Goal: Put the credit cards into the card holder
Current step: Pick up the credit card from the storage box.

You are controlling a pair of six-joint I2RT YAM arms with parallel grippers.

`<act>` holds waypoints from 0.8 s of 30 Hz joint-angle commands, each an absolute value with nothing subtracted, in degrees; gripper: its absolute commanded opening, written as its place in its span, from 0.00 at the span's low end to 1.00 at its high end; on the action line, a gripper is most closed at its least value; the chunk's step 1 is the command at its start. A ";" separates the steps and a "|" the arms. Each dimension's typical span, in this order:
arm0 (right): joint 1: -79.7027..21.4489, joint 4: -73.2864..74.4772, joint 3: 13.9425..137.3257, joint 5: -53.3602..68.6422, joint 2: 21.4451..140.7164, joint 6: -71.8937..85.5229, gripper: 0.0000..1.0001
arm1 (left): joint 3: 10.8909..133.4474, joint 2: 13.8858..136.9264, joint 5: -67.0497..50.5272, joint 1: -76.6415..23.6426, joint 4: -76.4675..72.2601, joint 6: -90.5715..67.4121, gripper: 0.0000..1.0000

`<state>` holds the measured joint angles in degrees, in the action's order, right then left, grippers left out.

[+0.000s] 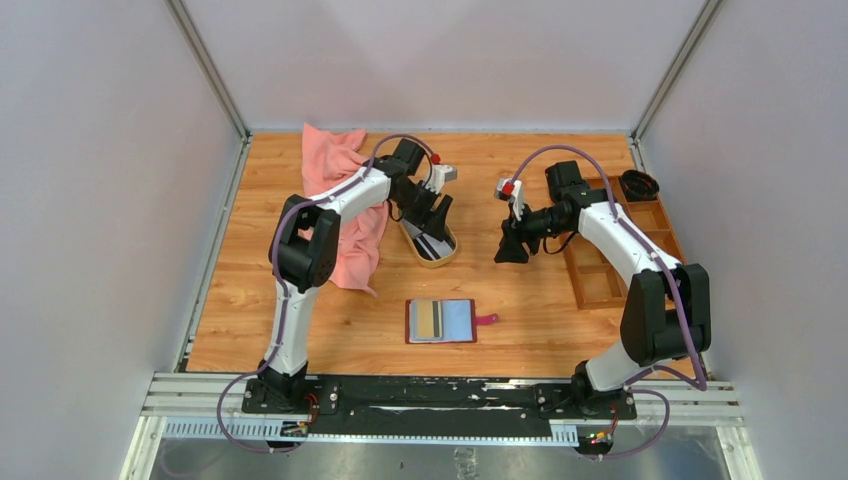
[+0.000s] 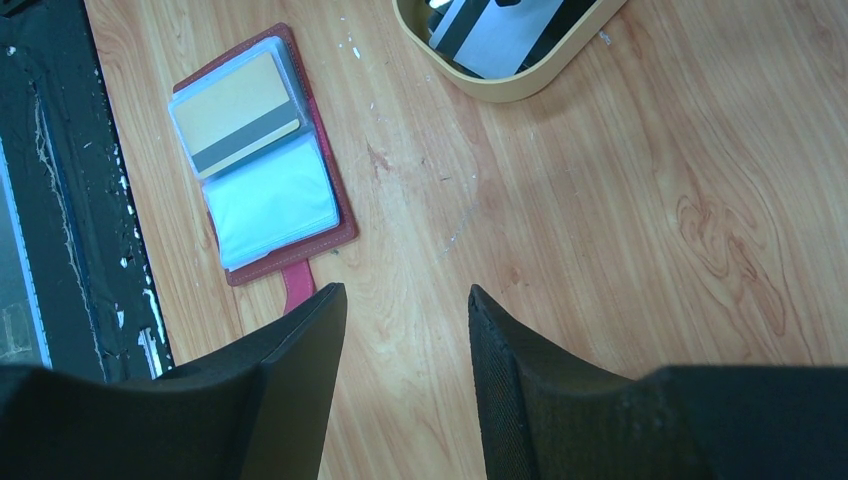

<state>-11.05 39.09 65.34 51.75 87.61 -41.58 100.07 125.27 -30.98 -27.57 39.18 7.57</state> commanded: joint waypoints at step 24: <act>-10.16 41.39 66.97 51.16 88.07 -42.63 0.52 | 100.68 124.25 -37.62 -27.60 39.80 5.01 0.52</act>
